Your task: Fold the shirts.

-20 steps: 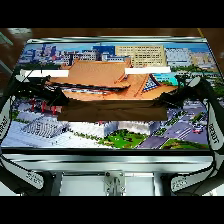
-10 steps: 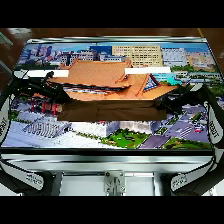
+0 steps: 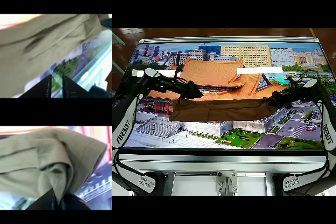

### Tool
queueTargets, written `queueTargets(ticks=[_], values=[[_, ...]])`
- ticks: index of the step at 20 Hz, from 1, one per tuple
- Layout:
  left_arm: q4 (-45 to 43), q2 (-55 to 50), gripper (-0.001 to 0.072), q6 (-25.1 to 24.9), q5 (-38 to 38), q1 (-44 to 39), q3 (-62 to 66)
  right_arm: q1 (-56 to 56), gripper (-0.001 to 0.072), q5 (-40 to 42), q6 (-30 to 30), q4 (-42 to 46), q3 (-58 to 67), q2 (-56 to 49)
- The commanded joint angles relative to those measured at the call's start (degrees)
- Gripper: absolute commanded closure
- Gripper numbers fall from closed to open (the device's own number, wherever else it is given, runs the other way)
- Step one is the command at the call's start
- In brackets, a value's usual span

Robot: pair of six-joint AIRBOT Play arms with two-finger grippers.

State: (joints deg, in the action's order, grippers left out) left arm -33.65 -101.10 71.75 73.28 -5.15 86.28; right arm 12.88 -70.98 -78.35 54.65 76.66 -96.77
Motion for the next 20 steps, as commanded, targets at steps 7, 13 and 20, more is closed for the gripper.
queueTargets(ticks=[7,13,20], values=[[2.99,-5.09,0.0665,1.07,-20.48,-21.35,0.04,-0.09,0.0650,-3.06,-3.43,-2.91,0.07,27.02],[18.84,-10.12,0.0665,0.24,-31.76,-30.10,0.13,-0.37,0.0650,-8.81,-8.81,-3.45,0.07,36.57],[28.79,-15.98,0.0667,-4.07,-31.58,-33.51,6.80,-0.37,0.0650,-9.88,-11.13,-6.95,0.04,37.57]])
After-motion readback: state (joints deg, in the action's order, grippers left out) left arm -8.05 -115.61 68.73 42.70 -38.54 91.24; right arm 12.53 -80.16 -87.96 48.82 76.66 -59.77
